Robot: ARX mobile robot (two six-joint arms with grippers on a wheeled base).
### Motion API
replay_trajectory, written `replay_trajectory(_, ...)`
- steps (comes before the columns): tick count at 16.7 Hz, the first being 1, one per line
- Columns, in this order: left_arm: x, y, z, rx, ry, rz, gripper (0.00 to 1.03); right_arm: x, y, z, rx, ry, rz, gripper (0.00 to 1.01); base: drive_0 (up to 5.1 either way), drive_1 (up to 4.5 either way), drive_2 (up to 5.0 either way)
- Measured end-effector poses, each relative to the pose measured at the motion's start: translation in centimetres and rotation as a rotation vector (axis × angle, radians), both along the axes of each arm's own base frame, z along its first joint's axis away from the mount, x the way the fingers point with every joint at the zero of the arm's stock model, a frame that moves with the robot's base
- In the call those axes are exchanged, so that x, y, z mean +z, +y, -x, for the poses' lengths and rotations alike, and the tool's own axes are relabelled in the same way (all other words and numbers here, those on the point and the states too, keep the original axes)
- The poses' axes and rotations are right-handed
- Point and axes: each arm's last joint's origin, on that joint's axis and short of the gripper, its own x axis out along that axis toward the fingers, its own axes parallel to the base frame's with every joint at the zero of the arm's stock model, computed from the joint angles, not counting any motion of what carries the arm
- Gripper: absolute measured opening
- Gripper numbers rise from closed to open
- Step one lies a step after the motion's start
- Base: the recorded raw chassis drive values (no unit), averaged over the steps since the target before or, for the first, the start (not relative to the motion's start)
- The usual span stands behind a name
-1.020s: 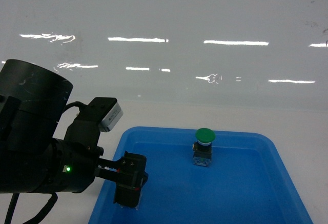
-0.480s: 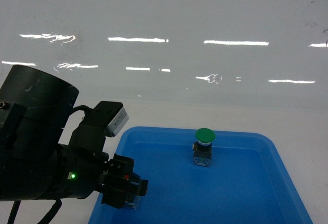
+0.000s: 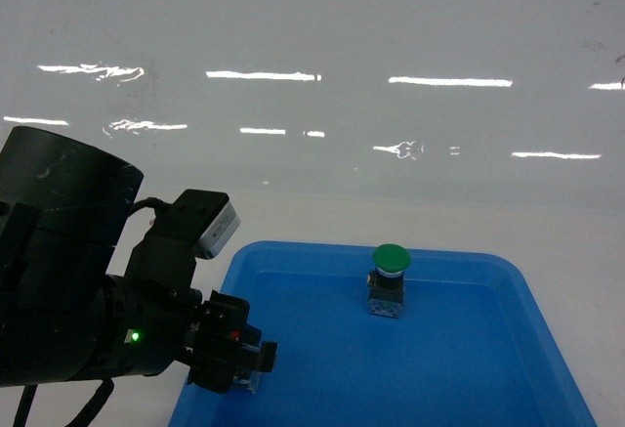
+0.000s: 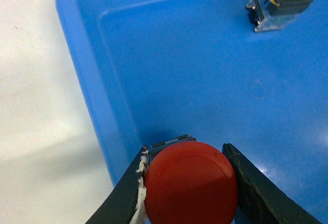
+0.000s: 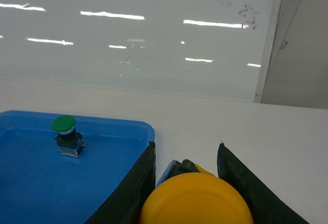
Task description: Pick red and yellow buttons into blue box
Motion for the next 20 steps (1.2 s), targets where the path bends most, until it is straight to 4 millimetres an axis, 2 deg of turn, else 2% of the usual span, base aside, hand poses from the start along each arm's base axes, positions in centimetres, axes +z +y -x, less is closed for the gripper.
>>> replay_trajectory(5, 1.5, -0.2, -1.7, 0.006, -0.116, 0.039, 0.34, 0.0, 0.0, 0.0, 0.000, 0.000, 0.000, 0.32, 0.0, 0.00, 0.0)
replay_trajectory(7, 2.1, 0.7, -2.5, 0.055, -0.200, 0.034, 0.34, 0.0, 0.0, 0.0, 0.000, 0.000, 0.000, 0.32, 0.0, 0.00, 0.0)
replay_trajectory(8, 2.9, 2.0, -1.5, 0.096, -0.165, 0.008, 0.34, 0.0, 0.0, 0.0, 0.001, 0.001, 0.000, 0.32, 0.0, 0.00, 0.0)
replay_trajectory(9, 4.8, 3.8, 0.8, 0.148, -0.219, -0.001, 0.34, 0.0, 0.0, 0.0, -0.008, -0.001, 0.001, 0.32, 0.0, 0.00, 0.0)
replay_trajectory(10, 7.1, 4.7, 1.1, 0.189, -0.303, 0.009, 0.34, 0.0, 0.0, 0.0, -0.003, 0.004, 0.001, 0.32, 0.0, 0.00, 0.0)
replay_trajectory(11, 9.8, 5.5, 0.9, 0.243, -0.462, 0.016, 0.34, 0.0, 0.0, 0.0, 0.001, 0.001, 0.000, 0.32, 0.0, 0.00, 0.0)
replay_trajectory(12, 11.2, 5.9, 1.0, 0.260, -0.494, 0.024, 0.34, 0.0, 0.0, 0.0, -0.001, 0.000, 0.000, 0.32, 0.0, 0.00, 0.0)
replay_trajectory(16, 12.6, 5.4, 3.1, 0.264, -0.556, 0.021, 0.34, 0.0, 0.0, 0.0, -0.002, 0.000, 0.000, 0.32, 0.0, 0.00, 0.0)
replay_trajectory(18, 13.7, 5.8, 4.9, 0.303, -0.609, 0.015, 0.34, 0.0, 0.0, 0.0, -0.002, 0.000, 0.000, 0.32, 0.0, 0.00, 0.0)
replay_trajectory(20, 13.1, 6.1, 7.1, 0.346, -0.601, -0.011, 0.34, 0.0, 0.0, 0.0, -0.002, 0.000, 0.000, 0.32, 0.0, 0.00, 0.0)
